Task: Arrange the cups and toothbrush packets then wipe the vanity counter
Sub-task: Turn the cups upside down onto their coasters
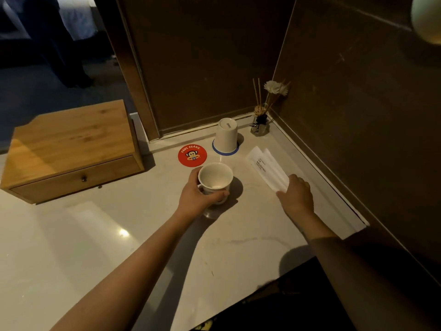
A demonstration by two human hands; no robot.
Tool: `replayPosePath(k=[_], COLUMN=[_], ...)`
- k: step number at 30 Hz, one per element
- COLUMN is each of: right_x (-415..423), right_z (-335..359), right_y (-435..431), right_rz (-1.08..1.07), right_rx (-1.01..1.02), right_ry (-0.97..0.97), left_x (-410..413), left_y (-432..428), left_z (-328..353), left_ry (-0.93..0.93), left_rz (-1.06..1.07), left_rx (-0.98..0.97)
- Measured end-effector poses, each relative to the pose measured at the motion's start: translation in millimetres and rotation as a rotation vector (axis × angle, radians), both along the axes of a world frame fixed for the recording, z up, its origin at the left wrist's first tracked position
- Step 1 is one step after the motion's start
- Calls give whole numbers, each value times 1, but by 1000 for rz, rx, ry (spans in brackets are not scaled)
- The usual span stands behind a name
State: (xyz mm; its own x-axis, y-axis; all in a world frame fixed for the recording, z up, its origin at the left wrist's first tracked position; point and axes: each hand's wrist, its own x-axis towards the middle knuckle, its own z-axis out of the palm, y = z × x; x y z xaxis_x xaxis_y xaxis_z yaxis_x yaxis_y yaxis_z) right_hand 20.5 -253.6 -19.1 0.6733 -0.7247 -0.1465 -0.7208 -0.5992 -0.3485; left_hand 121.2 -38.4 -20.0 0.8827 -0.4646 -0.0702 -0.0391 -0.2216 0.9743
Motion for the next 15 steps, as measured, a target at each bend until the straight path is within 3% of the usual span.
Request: replayPosePath(k=[4, 11, 15], right_x=[5, 17, 37], right_z=[1, -6, 17], right_y=[15, 32, 47], right_rz=[32, -66, -144], right_rx=[49, 768, 1021], right_ry=[-36, -121, -227], left_x=[6, 14, 14], left_y=[-6, -9, -10], left_z=[8, 33, 46], left_ry=[30, 220, 322], left_rz=[50, 186, 198], left_rx=[-42, -165, -280])
